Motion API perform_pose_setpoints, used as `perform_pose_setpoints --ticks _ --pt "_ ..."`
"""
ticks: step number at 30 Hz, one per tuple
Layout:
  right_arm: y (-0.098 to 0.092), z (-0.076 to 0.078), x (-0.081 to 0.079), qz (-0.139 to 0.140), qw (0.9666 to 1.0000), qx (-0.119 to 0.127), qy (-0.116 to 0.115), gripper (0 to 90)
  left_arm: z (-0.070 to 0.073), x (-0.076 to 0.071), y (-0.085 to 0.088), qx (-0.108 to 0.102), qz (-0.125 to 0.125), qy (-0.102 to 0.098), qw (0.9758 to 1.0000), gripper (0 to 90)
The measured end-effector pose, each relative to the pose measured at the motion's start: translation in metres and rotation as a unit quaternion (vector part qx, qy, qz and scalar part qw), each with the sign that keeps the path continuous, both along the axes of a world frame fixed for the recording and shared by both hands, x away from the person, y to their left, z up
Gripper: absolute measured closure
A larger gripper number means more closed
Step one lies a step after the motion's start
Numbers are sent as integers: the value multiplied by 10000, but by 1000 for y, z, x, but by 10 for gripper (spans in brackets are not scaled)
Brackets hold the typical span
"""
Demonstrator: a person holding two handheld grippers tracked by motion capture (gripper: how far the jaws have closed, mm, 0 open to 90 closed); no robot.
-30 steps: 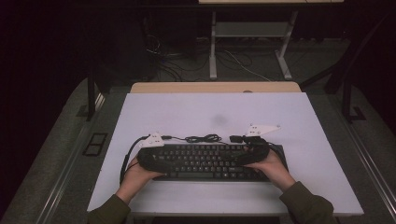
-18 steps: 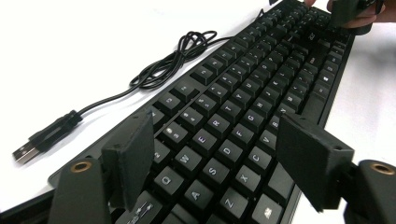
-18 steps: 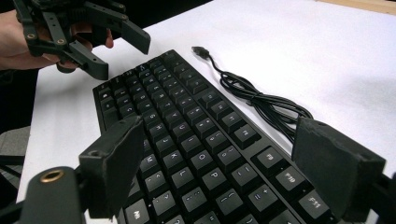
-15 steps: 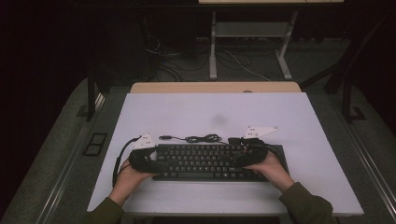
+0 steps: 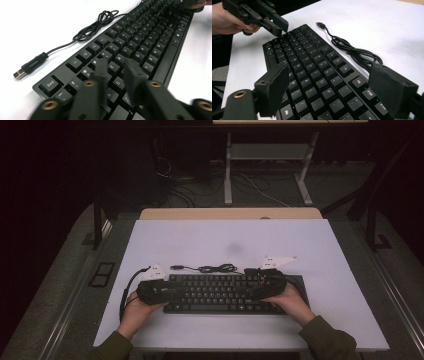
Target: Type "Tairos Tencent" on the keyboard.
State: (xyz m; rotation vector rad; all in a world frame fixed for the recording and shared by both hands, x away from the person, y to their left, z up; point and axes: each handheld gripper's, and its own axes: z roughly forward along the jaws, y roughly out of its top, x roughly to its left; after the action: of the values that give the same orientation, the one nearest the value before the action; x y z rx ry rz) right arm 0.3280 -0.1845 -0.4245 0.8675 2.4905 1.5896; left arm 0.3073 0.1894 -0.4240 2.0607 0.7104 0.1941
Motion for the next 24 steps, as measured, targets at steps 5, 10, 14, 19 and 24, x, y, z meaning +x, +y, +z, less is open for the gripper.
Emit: perform_pose_setpoints --ticks 5,10,14,19,24 --pt "-1 0 0 12 10000 -31 -31 166 0 1 1 86 -13 120 9999 894" --pt "-1 1 0 -12 10000 -20 -10 166 -1 1 0 173 -20 221 9996 895" --pt "-2 0 0 -21 10000 -17 -10 166 -2 2 0 236 -33 251 9994 895" --pt "-2 1 0 -22 10000 -18 -12 166 -5 2 -1 313 -23 317 9990 894" --pt "-2 0 0 -26 10000 -14 -3 166 -7 4 -1 358 -39 336 9988 894"
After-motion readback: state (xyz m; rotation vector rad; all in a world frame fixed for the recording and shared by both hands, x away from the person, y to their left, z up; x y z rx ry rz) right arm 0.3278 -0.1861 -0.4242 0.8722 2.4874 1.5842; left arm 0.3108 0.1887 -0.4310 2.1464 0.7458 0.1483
